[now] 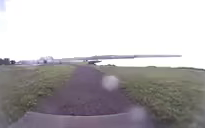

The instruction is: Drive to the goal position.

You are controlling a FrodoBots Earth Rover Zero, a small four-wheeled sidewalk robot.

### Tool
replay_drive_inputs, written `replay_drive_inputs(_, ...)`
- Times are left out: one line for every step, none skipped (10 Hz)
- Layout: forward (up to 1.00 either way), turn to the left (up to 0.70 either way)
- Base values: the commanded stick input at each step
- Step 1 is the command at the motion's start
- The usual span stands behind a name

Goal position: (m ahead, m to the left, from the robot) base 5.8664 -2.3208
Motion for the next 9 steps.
replay_drive_inputs(0.70,0.00)
replay_drive_inputs(0.70,0.00)
replay_drive_inputs(0.70,0.00)
replay_drive_inputs(0.70,0.00)
replay_drive_inputs(0.70,0.00)
replay_drive_inputs(0.70,0.00)
replay_drive_inputs(0.70,0.00)
replay_drive_inputs(0.70,0.07)
replay_drive_inputs(0.70,0.01)
